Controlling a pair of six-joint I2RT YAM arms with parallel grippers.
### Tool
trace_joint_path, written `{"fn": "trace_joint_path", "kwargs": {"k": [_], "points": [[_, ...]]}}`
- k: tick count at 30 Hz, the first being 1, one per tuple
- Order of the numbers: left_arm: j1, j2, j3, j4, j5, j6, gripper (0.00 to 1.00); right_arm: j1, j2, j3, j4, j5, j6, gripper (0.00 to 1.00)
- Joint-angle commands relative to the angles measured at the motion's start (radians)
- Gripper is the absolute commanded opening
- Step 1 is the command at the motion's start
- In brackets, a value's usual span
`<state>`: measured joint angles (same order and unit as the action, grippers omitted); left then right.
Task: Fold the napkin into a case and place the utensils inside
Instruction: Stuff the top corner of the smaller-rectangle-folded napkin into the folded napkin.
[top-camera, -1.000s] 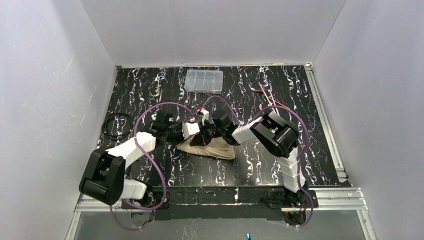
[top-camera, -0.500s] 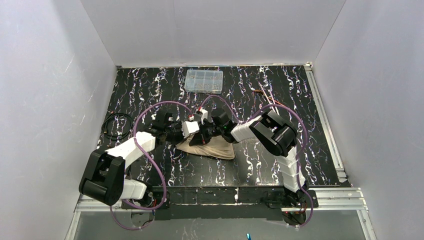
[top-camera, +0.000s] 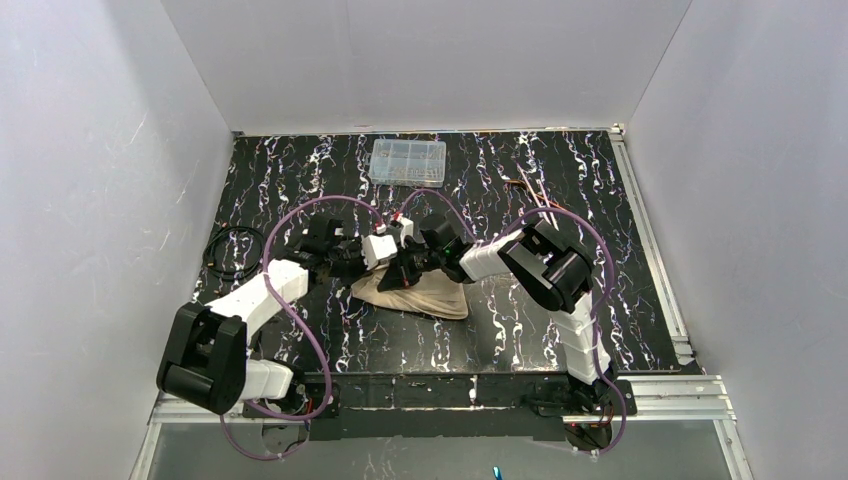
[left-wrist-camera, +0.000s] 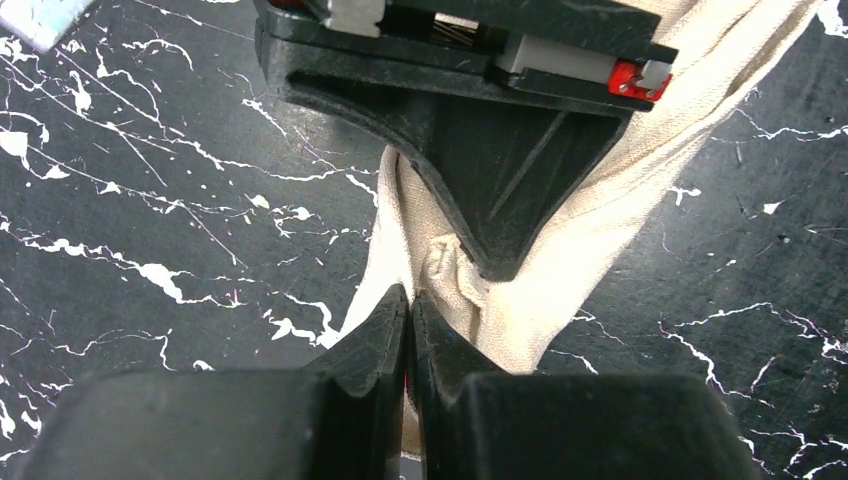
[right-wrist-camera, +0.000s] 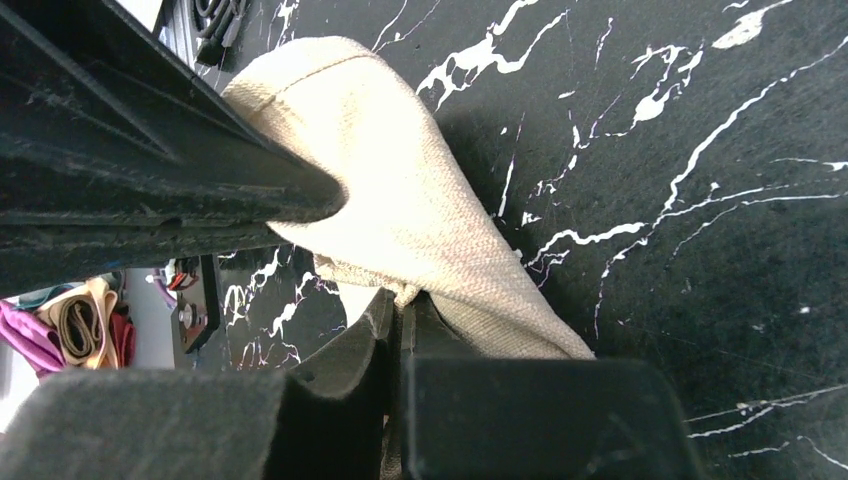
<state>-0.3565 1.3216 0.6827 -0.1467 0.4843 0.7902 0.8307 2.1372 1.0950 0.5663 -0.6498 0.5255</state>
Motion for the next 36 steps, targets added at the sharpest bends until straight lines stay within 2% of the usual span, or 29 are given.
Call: {"fn": "trace_joint_path", "kwargs": {"k": [1,6,12,23,26,30,35,36], "points": [[0.003,-0.056,0.02,-0.051,0.058,0.015,0.04,0.006,0.098,-0.018,-0.259,0.116,-0.059,0.01],[-0.002,-0.069,-0.001,-0.086,0.095,0.064,0.05,0.006,0.107,0.029,-0.328,0.117,-0.063,0.01],[-0.036,-0.076,-0.077,-0.036,0.042,0.15,0.06,0.006,0.089,0.06,-0.376,0.114,-0.061,0.01],[-0.05,-0.035,-0.176,0.111,-0.072,0.282,0.08,0.006,0.053,0.063,-0.28,0.006,0.02,0.01],[-0.05,-0.026,-0.187,0.129,-0.096,0.311,0.08,0.006,0.058,0.082,-0.277,-0.069,0.014,0.01],[-0.051,-0.017,-0.185,0.162,-0.098,0.325,0.08,0.007,0.064,0.096,-0.306,-0.086,-0.001,0.01],[-0.078,-0.01,-0.192,0.152,-0.092,0.371,0.05,-0.003,0.04,0.084,-0.284,-0.111,-0.003,0.2],[-0.079,-0.01,-0.197,0.132,-0.09,0.39,0.03,-0.006,0.03,0.078,-0.28,-0.115,-0.01,0.32]]}}
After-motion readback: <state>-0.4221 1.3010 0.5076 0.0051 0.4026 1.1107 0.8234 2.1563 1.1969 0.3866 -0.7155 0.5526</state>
